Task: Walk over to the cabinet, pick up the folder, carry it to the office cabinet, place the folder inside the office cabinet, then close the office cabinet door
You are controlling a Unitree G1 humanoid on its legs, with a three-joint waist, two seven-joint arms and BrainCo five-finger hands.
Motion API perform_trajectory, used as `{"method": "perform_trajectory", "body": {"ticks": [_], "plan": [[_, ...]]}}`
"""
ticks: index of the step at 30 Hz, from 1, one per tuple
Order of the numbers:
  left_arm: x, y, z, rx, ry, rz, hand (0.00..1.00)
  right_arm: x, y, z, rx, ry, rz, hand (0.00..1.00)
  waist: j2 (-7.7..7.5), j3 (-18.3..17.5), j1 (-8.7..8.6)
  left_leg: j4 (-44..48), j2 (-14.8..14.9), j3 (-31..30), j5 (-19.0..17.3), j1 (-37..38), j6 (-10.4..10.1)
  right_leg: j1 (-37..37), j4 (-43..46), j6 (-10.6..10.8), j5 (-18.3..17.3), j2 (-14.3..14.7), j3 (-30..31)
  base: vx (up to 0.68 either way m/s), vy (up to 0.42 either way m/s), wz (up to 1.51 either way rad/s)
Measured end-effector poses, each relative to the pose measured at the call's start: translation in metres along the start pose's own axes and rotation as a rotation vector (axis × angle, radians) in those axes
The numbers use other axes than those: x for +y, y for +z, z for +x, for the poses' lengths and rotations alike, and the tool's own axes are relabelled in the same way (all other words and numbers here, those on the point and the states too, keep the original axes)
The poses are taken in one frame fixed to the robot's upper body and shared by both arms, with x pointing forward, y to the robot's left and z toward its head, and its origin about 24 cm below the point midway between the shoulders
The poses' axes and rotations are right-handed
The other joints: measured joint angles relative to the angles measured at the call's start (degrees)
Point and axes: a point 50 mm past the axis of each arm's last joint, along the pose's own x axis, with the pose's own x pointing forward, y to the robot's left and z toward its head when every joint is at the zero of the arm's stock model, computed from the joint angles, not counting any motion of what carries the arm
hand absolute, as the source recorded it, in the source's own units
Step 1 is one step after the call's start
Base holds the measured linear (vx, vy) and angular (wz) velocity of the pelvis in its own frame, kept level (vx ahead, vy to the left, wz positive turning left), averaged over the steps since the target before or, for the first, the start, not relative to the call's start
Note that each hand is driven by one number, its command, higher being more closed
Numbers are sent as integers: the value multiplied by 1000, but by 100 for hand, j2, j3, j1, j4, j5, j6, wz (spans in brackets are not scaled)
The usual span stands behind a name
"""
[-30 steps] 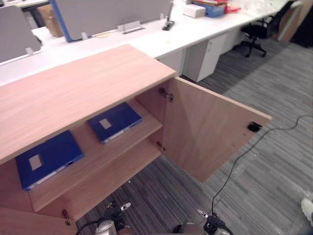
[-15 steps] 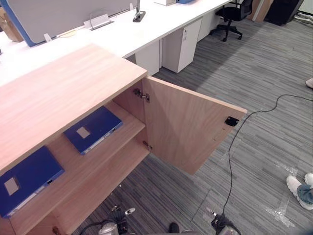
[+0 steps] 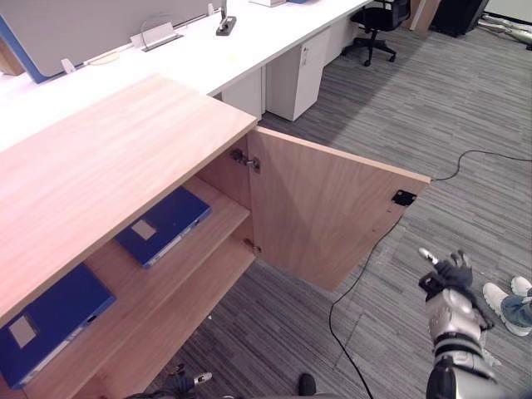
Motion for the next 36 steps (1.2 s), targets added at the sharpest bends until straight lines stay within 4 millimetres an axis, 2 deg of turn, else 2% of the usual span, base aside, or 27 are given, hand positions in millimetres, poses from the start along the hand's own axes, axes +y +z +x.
{"method": "perform_trajectory", "body": {"ticks": [1, 2, 4, 7, 9, 12, 18, 27, 31, 32, 33, 36], "plan": [[2, -3, -1, 7, 3, 9, 0, 15, 11, 5, -23, 43, -23, 0, -4, 16, 2, 11, -19, -15, -4, -10, 28, -1, 0, 1, 8, -19, -4, -55, 51, 3], [2, -3, -1, 8, 3, 11, 0, 19, 14, 5, -28, 54, -29, 0, -3, 21, 3, 15, -23, -19, -6, -13, 34, -1, 0, 0, 10, -23, -6, -56, 43, 5], [3, -6, -1, 15, 5, 21, 0, 46, 31, 9, -65, 143, -73, 0, 9, 108, 21, 102, -49, -67, -29, -67, 74, -2, 1, -1, 25, -60, -37, -57, 36, 8], [6, -14, -2, 51, 12, 40, 0, 70, 40, 10, -78, 226, -116, 0, 5, 133, 45, 106, -57, -115, -31, -79, 83, -1, 1, -18, 40, -68, -68, -47, 29, 9], [9, -21, -4, 75, 30, 32, 0, 71, 44, 13, -71, 201, -147, 0, -3, 140, 82, 106, -57, -163, -34, -100, 92, -3, -2, -43, 59, -69, -107, -24, 20, 8], [12, -28, -5, 108, 54, 3, 0, 81, 50, 14, -82, 226, -190, 0, 5, 153, 49, 110, -55, -164, -33, -143, 98, -24, -92, -64, 185, -58, -101, -19, 14, -7], [13, -31, -5, 121, 67, -3, 0, 96, 74, 17, -109, 234, -169, 0, 15, 214, 17, 122, -58, -191, -28, -145, 105, -27, -93, -67, 225, -58, -105, -50, 7, -3], [15, -32, -6, 114, 68, -1, 0, 101, 87, 19, -130, 250, -200, 0, 16, 287, 24, 150, -64, -308, 7, -249, 115, -66, -93, -67, 226, -54, -143, -69, -14, 2], [19, -38, -8, 128, 73, 11, 0, 104, 88, 17, -170, 339, -505, 0, 6, 303, -68, 186, -46, -307, 6, -298, 114, -113, -92, -56, 233, -35, -121, -53, -18, -6], [22, -40, -8, 138, 72, 29, 0, 105, 93, 16, -208, 395, -691, 0, -2, 308, -132, 190, -35, -298, 6, -314, 113, -140, -92, -44, 241, -21, -97, -64, -18, -12], [24, -40, -8, 139, 71, 42, 0, 105, 95, 14, -229, 430, -779, 0, -12, 314, -150, 198, -25, -282, 5, -324, 112, -158, -91, -39, 244, -10, -60, -60, -19, -14], [28, -42, -9, 145, 76, 44, 0, 109, 96, 4, -286, 557, -972, 0, -62, 339, -175, 203, 44, -167, -6, -334, 85, -239, -92, -27, 279, 68, 133, -49, -27, -28]]}}
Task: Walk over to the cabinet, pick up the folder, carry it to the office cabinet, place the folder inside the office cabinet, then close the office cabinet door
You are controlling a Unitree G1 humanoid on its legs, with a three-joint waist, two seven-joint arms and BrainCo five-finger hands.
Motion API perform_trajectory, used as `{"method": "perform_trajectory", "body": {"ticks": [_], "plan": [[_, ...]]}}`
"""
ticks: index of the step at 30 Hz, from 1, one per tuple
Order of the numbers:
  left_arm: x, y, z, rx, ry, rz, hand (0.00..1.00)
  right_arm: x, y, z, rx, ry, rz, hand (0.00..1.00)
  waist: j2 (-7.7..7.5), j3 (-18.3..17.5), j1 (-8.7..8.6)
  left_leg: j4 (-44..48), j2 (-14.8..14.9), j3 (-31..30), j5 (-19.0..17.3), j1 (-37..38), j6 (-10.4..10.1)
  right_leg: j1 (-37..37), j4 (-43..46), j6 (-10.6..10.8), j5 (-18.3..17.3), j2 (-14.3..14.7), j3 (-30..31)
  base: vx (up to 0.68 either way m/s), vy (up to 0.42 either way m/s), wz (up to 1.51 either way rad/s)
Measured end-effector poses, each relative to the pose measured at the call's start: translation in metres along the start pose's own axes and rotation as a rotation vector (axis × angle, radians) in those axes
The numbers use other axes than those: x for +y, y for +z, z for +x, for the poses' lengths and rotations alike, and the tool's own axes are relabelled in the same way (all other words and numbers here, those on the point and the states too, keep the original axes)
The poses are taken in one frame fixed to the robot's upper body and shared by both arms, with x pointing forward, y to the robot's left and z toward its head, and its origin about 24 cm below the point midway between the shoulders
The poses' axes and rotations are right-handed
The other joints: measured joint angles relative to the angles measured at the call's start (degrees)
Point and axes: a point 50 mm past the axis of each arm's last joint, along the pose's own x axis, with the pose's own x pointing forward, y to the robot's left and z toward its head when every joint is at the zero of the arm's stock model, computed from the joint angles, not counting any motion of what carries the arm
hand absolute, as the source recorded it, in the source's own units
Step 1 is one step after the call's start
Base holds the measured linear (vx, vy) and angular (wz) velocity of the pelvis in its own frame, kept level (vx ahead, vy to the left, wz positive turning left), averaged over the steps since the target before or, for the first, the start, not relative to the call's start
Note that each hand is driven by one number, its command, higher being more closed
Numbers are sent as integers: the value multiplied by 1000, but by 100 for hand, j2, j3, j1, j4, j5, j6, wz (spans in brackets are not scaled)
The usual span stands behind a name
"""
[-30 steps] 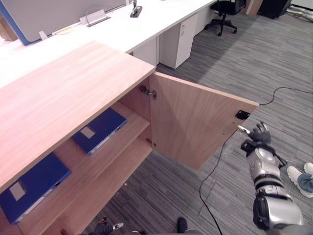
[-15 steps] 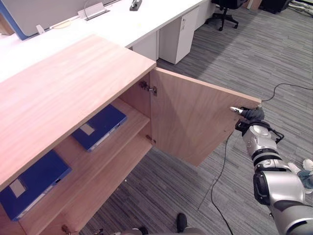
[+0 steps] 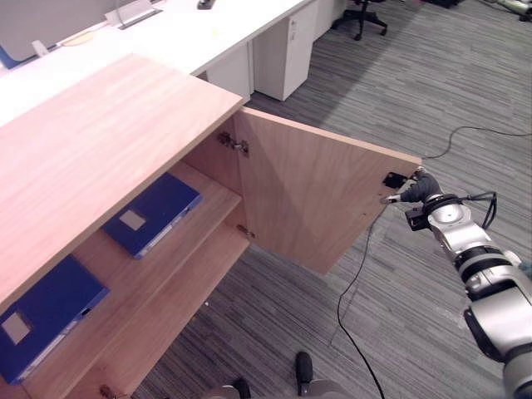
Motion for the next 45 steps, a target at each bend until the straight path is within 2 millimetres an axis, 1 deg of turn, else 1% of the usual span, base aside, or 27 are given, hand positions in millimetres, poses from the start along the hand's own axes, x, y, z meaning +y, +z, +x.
{"method": "perform_trajectory", "body": {"ticks": [1, 3, 4, 6, 7, 8, 9, 10, 12, 13, 14, 16, 17, 18, 21, 22, 23, 25, 28, 29, 36, 38, 41, 43, 44, 45], "plan": [[1, 0, 0, 1, 3, -3, 0, 3, 2, -1, -16, 32, -28, 0, -16, 8, -14, 1, 7, 16, -2, 1, -7, -15, 0, -1, 5, 19, 42, -50, -45, -34], [4, 1, 0, -3, 10, 4, 0, 19, 11, -8, -78, 161, -137, 0, -68, 6, -82, -1, 94, 62, -10, -8, -52, -74, -1, -23, 23, 91, 114, -47, -59, -28], [5, 2, 1, -5, 12, 9, 0, 24, 13, -10, -91, 203, -162, 0, -81, 4, -93, -5, 98, 83, -13, -8, -67, -82, -1, -25, 25, 99, 158, -41, -45, -27], [7, 8, 2, -21, 13, 15, 0, 52, 29, -18, -171, 403, -211, 0, -146, -12, -97, -2, 188, 140, -7, -5, -134, -117, -1, -46, 39, 196, 240, -33, -51, -20], [8, 11, 2, -27, 13, 16, 0, 61, 31, -21, -187, 455, -214, 0, -168, -22, -92, -2, 205, 138, -3, -9, -145, -123, -1, -46, 39, 215, 241, -33, -95, -8], [8, 16, 3, -40, 12, 17, 0, 77, 32, -25, -202, 547, -191, 0, -211, -48, -58, -3, 242, 139, 7, -16, -169, -143, -1, -52, 43, 260, 249, -25, -75, -5], [8, 17, 3, -44, 13, 18, 0, 85, 35, -28, -221, 596, -181, 0, -232, -60, -50, -2, 262, 145, 12, -18, -186, -152, -1, -57, 47, 279, 257, -23, -79, -11], [10, 21, 4, -54, 17, 22, 0, 111, 42, -39, -273, 734, -167, 0, -299, -108, -37, -4, 302, 160, 30, -20, -216, -189, -1, -77, 61, 326, 279, -13, -53, -9], [10, 25, 5, -62, 16, 24, 0, 127, 44, -47, -296, 811, -141, 0, -328, -125, 8, -4, 322, 170, 38, -24, -229, -203, -1, -93, 72, 352, 296, -22, -42, -8], [8, 26, 5, -66, 12, 23, 0, 141, 47, -52, -313, 861, -117, 0, -350, -149, 35, 10, 335, 185, 39, -47, -229, -229, -2, -117, 88, 369, 350, -58, -26, -8], [6, 34, 6, -87, 5, 22, 0, 160, 52, -58, -329, 930, -69, 0, -372, -176, 117, 75, 329, 202, 42, -165, -233, -336, -1, -159, 123, 372, 373, -65, -30, -8], [5, 37, 6, -94, 0, 23, 0, 175, 52, -64, -330, 975, -23, 0, -382, -189, 230, 92, 325, 225, 42, -172, -234, -346, -1, -163, 144, 385, 393, -45, -23, -5], [5, 36, 6, -92, 0, 23, 0, 178, 54, -65, -334, 981, -12, 0, -385, -191, 261, 92, 322, 240, 42, -168, -234, -349, -1, -166, 150, 383, 406, -25, 7, -15], [6, 34, 6, -87, 1, 23, 0, 183, 55, -67, -341, 993, 2, 0, -407, -204, 341, 89, 310, 311, 40, -143, -231, -359, -1, -167, 165, 382, 486, -16, 20, -19], [8, 33, 6, -85, 4, 30, 0, 194, 48, -74, -321, 1042, -4, 0, -460, -258, 390, 87, 292, 409, 27, -109, -215, -367, -1, -147, 188, 372, 572, -26, 30, -22], [8, 34, 6, -86, 4, 39, 0, 202, 39, -81, -291, 1093, -23, 0, -506, -288, 406, 88, 276, 479, 20, -110, -206, -399, -1, -125, 218, 362, 644, -42, 40, -18], [9, 34, 6, -86, 4, 42, 0, 205, 36, -83, -280, 1111, -28, 0, -517, -295, 412, 88, 271, 493, 19, -110, -205, -406, -2, -123, 223, 359, 661, -57, 46, -20], [10, 34, 6, -88, 3, 60, 0, 222, 10, -101, -180, 1239, -82, 0, -575, -344, 424, 95, 236, 522, 13, -110, -195, -423, -2, -95, 249, 324, 693, -52, 31, -9], [9, 34, 6, -85, -1, 65, 0, 231, -9, -114, -117, 1328, -153, 0, -591, -355, 429, 108, 195, 522, 12, -113, -187, -424, -3, -79, 266, 276, 696, -62, 33, -1], [10, 34, 6, -85, -2, 66, 0, 232, -12, -117, -106, 1346, -164, 0, -594, -364, 431, 124, 192, 527, 9, -129, -167, -436, -4, -73, 282, 261, 710, -89, 40, -2], [12, 35, 6, -89, -7, 78, 0, 224, -19, -116, -82, 1360, -204, 0, -673, -462, 542, 218, 177, 501, 1, -227, -143, -482, -4, -61, 325, 230, 693, -62, 8, 1], [12, 35, 6, -89, -9, 79, 0, 224, -18, -115, -84, 1351, -202, 0, -668, -464, 547, 242, 177, 464, 1, -253, -143, -483, -4, -61, 325, 217, 660, -36, -2, 10], [11, 40, 7, -99, -14, 92, 0, 226, -19, -105, -77, 1241, -124, 0, -651, -461, 579, 330, 156, 271, 7, -386, -135, -497, -3, -60, 325, 183, 498, -35, -4, 29], [9, 46, 7, -113, -18, 96, 0, 228, -25, -87, -18, 1052, 11, 0, -614, -437, 656, 418, 155, 57, 14, -474, -126, -458, -1, -58, 323, 140, 259, -42, -12, 56], [5, 49, 7, -118, -25, 102, 0, 228, -31, -78, 34, 938, 94, 0, -561, -398, 664, 487, 146, -121, 20, -516, -118, -380, 8, -54, 320, 101, 64, -35, 9, 62], [2, 52, 8, -122, -32, 111, 0, 228, -35, -74, 59, 884, 111, 0, -515, -362, 671, 501, 140, -202, 29, -515, -105, -359, 60, -45, 298, 85, -39, -50, 30, 73]]}}
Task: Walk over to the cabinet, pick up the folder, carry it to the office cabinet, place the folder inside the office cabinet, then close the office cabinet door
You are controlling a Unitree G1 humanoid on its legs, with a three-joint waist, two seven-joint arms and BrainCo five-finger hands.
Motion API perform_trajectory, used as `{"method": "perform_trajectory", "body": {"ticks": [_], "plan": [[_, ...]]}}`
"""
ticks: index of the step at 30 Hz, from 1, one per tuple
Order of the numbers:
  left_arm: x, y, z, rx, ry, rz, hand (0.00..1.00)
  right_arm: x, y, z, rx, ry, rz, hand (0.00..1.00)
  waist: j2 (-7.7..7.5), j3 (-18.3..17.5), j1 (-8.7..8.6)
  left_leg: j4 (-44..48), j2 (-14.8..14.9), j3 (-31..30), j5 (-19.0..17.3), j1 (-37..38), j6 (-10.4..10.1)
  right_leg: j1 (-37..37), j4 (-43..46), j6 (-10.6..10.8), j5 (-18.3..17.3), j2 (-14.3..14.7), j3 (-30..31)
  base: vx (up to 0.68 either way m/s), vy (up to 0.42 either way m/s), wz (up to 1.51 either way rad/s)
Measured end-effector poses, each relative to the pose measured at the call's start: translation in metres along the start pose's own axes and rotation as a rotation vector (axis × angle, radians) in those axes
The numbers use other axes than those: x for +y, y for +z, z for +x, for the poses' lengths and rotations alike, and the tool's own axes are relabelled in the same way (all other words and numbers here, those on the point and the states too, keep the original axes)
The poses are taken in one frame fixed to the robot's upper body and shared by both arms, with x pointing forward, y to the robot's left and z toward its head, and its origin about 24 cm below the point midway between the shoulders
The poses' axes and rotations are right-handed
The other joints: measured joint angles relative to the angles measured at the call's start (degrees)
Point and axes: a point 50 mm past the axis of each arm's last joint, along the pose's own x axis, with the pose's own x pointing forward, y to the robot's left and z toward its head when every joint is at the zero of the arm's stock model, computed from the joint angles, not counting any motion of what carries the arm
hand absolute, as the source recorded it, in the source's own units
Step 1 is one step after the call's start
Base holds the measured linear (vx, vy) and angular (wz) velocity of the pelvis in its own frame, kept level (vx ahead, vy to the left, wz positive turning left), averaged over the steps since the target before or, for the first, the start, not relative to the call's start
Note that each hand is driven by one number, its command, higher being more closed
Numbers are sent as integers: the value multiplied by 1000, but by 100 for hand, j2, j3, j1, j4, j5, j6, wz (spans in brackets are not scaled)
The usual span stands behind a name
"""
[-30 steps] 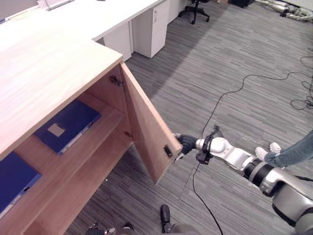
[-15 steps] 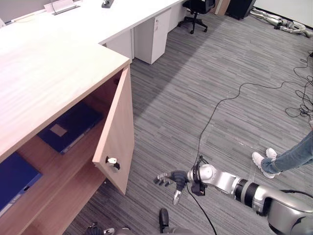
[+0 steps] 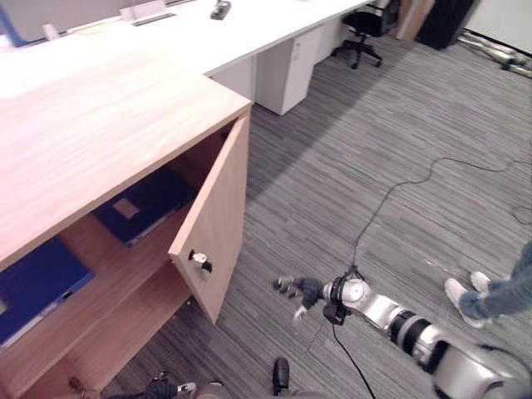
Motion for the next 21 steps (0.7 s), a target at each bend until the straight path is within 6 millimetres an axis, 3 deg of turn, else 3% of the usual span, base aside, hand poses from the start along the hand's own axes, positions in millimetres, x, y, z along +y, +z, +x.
{"method": "perform_trajectory", "body": {"ticks": [2, 4, 5, 7, 8, 9, 11, 13, 15, 19, 21], "plan": [[-16, 16, 2, -31, -37, 21, 0, -7, -16, 4, 70, -144, 74, 0, 176, 172, -1, -7, -72, -310, 82, 45, 49, -177, 810, 35, -430, -149, -278, -91, 48, 81], [-23, 30, 4, -57, -41, 1, 0, 6, -42, 5, 160, -234, 185, 0, 294, 371, -59, -125, -277, -713, 221, 129, 131, -679, 2388, 63, -989, -455, -296, -135, 67, 104], [-22, 32, 4, -64, -37, -3, 0, 13, -53, 4, 187, -252, 236, 0, 297, 374, -88, -168, -349, -889, 270, 136, 144, -806, 2744, 29, -1066, -534, -202, -97, 27, 139], [-21, 36, 4, -80, -25, -29, 0, 41, -100, -12, 309, -340, 481, 0, 338, 419, -335, -386, -595, -1719, 451, 192, 152, -896, 3295, 159, -1381, -569, 827, -16, -32, 181], [-21, 36, 4, -81, -25, -36, 0, 47, -113, -19, 344, -371, 549, 0, 339, 419, -353, -443, -647, -1890, 506, 194, 136, -838, 3282, 214, -1451, -530, 1186, 14, -75, 179], [-19, 36, 4, -78, -21, -49, 0, 56, -137, -34, 414, -440, 674, 0, 350, 426, -375, -515, -734, -2276, 598, 169, 102, -654, 3143, 320, -1610, -434, 1890, 23, -118, 131], [-18, 32, 3, -66, -21, -47, 0, 70, -167, -57, 498, -552, 855, 0, 343, 420, -475, -442, -798, -2830, 717, -11, -44, -231, 2551, 377, -1766, -436, 2346, 42, -181, 156], [-17, 36, 1, -105, -23, -22, 0, 82, -189, -76, 562, -667, 1022, 0, 336, 407, -491, -332, -862, -3289, 780, -283, -155, 94, 1971, 440, -1874, -569, 2023, 80, -283, 138], [-27, 25, -1, -83, -52, -82, 0, 93, -204, -93, 614, -764, 1151, 0, 431, 360, -478, -516, -675, -3638, 922, -377, -367, 193, 1762, 409, -1917, -461, 1527, 98, -302, 91], [-20, 0, -4, -9, -11, -227, 0, 123, -210, -99, 646, -782, 1229, 0, 430, 274, -384, -569, -271, -3746, 918, -222, -561, 527, 1674, 323, -1905, -139, 1092, 28, -207, 44], [-18, -7, -5, 11, 3, -288, 0, 134, -206, -94, 643, -763, 1246, 0, 399, 270, -367, -267, -222, -3610, 839, -419, -623, 580, 1677, 245, -1899, -62, 896, -45, -166, 47]]}}
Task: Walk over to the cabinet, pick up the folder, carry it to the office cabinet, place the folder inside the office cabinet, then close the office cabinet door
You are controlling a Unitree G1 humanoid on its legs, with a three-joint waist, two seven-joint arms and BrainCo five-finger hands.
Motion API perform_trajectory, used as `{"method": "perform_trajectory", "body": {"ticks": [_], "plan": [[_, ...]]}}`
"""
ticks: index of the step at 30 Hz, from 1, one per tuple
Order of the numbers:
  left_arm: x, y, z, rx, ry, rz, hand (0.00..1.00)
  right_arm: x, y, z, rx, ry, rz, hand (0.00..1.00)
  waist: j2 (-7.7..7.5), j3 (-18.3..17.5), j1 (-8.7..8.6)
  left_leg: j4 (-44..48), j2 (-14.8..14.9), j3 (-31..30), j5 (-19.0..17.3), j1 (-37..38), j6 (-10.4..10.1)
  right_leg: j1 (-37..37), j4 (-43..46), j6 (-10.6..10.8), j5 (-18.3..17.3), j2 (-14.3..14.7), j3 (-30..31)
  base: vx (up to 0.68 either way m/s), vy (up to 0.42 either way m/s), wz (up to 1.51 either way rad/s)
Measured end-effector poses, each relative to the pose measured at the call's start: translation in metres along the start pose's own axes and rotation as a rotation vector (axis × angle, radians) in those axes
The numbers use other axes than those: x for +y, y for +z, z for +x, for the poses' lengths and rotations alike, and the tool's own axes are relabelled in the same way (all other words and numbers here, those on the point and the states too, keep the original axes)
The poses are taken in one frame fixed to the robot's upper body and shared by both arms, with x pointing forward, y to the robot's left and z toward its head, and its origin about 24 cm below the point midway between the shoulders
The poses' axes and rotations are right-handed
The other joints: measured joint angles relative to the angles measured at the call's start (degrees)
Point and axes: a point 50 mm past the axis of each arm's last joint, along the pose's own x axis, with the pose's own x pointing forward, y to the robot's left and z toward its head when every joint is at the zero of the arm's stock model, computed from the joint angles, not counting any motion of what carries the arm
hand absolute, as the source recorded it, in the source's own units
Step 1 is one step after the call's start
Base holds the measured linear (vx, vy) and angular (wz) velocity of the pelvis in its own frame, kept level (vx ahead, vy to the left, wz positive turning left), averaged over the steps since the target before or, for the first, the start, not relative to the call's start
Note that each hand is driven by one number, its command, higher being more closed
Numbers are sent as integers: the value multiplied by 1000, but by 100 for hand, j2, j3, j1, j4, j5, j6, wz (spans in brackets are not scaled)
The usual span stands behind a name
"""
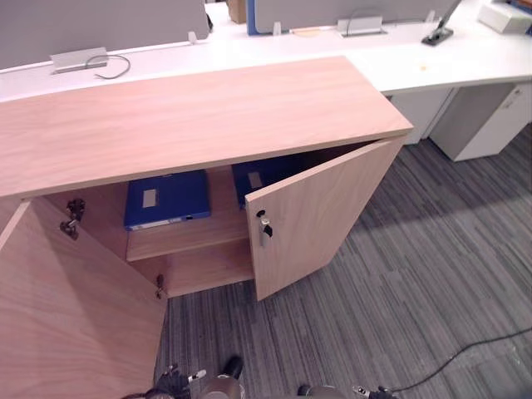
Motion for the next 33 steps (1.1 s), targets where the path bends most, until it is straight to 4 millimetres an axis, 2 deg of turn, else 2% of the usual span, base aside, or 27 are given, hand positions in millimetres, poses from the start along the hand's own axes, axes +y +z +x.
{"method": "perform_trajectory", "body": {"ticks": [2, 3, 4, 5, 6, 7, 8, 9, 10, 11, 12, 13, 14, 16, 18, 20, 22, 23, 24, 25, 27, 30, 33], "plan": [[0, -1, 0, 3, 8, -59, 0, 0, -3, -1, -7, -1, 26, 0, -1, 11, -21, 604, 104, 864, -167, -387, 249, 32, 34, -57, -17, 6, -342, -70, -113, 83], [1, -2, 0, 4, 14, -78, 0, -1, -4, -1, -4, -4, 34, 0, 7, 42, -24, 1068, 363, 1619, -321, -659, 488, 61, 54, -114, -51, -1, -583, -67, -29, 98], [3, -4, -1, 10, 15, -102, 0, -1, -4, -1, -5, -4, 33, 0, 3, 52, -21, 1641, 674, 2408, -460, -890, 567, 110, 87, -153, -85, -65, -825, -58, 7, 94], [3, -6, -2, 10, 18, -122, 0, -1, -3, -1, -8, -2, 33, 0, 0, 51, 3, 2040, 819, 2788, -542, -973, 612, 116, 119, -153, -100, -127, -907, -1, 96, 81], [4, -10, -3, 11, 17, -130, 0, 1, 0, -1, -20, 2, 34, 0, 19, 44, 32, 2710, 1013, 3471, -866, -998, 585, 115, 199, -108, -134, -251, -1018, 31, 181, 81], [2, -14, -4, 18, 9, -130, 0, 1, 8, -1, -47, 3, 45, 0, 178, 42, 3, 2758, 1084, 3838, -1081, -1021, 542, 106, 358, 8, -222, -271, -1191, 44, 194, 91], [1, -13, -4, 16, 1, -121, 0, 2, 12, -1, -61, 6, 57, 0, 226, 76, -2, 2618, 956, 3824, -1150, -1035, 594, 37, 420, 86, -342, -320, -1252, 7, 212, 127], [1, -8, -3, 5, -12, -94, 0, 6, 12, 0, -52, 16, 103, 0, 170, 79, -6, 2024, 525, 3589, -971, -1004, 733, -10, 391, 77, -388, -421, -1275, -16, 129, 120], [0, -6, -2, 0, -18, -83, 0, 7, 10, 0, -44, 18, 119, 0, 126, 65, -15, 1535, 323, 3557, -810, -870, 717, 0, 224, 49, -388, -418, -1269, -100, 58, 170], [6, -16, -4, 32, -7, -74, 0, 11, 7, 0, -36, 23, 176, 0, 18, 7, -76, 1813, 310, 4022, -1120, -647, 739, 189, -220, -161, -102, -547, -1297, -82, -38, 115], [6, -21, -5, 46, -8, -74, 0, 9, 8, 0, -38, 18, 183, 0, 84, -1, -76, 1830, 402, 3994, -1138, -619, 687, 226, -213, -105, -117, -508, -1328, -81, -26, 112], [5, -31, -8, 76, -10, -73, 0, 6, 6, 0, -27, 11, 204, 0, 210, -37, -106, 1643, 384, 3906, -1113, -467, 634, 347, -202, -3, -150, -538, -1439, 8, 100, 41], [5, -41, -11, 99, -11, -66, 0, 8, 8, 0, -32, 18, 206, 0, 166, -92, -70, 1110, 123, 3929, -866, -251, 675, 321, -277, 1, -111, -708, -1425, 36, 147, 49], [6, -40, -10, 103, -19, -5, 0, 9, 13, 1, -44, 26, 220, 0, 140, -102, -84, 481, -229, 3809, -520, -181, 798, 253, -410, 9, -2, -879, -1451, 36, 113, 40], [6, -39, -10, 99, -20, 20, 0, 16, 16, 1, -46, 44, 207, 0, 107, -94, -73, 227, -385, 3758, -402, -157, 884, 164, -308, 50, 15, -988, -1502, 20, 48, 27], [7, -36, -9, 93, -21, 52, 0, 21, 18, 1, -50, 60, 168, 0, 77, -73, -75, 214, -448, 3658, -392, -171, 914, 65, 53, 138, -38, -1073, -1610, 59, 32, 26], [6, -30, -7, 75, -20, 74, 0, 25, 22, 1, -69, 72, 118, 0, 70, -61, -95, 294, -410, 3417, -364, -118, 932, -350, 1237, 166, -56, -1083, -1476, 67, 30, 46], [6, -27, -6, 65, -18, 83, 0, 26, 22, 0, -74, 75, 104, 0, 71, -50, -96, 296, -410, 3331, -354, -57, 947, -495, 1536, 168, -102, -1071, -1305, 93, 9, 71], [8, -23, -5, 54, -12, 91, 0, 26, 18, 0, -66, 76, 99, 0, 22, -47, -126, 326, -416, 3157, -364, -35, 934, -572, 1835, 163, -202, -933, -779, 83, -19, 83], [9, -21, -5, 50, -7, 97, 0, 28, 16, -1, -60, 80, 101, 0, -50, -86, -109, 325, -433, 2998, -365, -35, 919, -585, 1829, 182, -225, -792, -395, 90, -58, 78], [11, -21, -5, 49, 2, 97, 0, 29, 14, -1, -54, 82, 103, 0, -100, -122, -69, 296, -468, 2817, -330, -17, 884, -543, 1498, 183, -224, -728, -248, 76, -98, 60], [15, -31, -7, 83, 18, 81, 0, 29, 9, 0, -28, 77, 111, 0, -138, -346, 15, -124, -508, 2651, -66, 28, 775, -69, 371, 146, -186, -690, -361, 85, -145, 24], [18, -36, -8, 106, 30, 71, 0, 26, 4, 0, -1, 67, 92, 0, -195, -364, -30, -796, -529, 2377, 390, 169, 678, 219, -261, 136, -178, -634, -592, 62, -194, 37]]}}
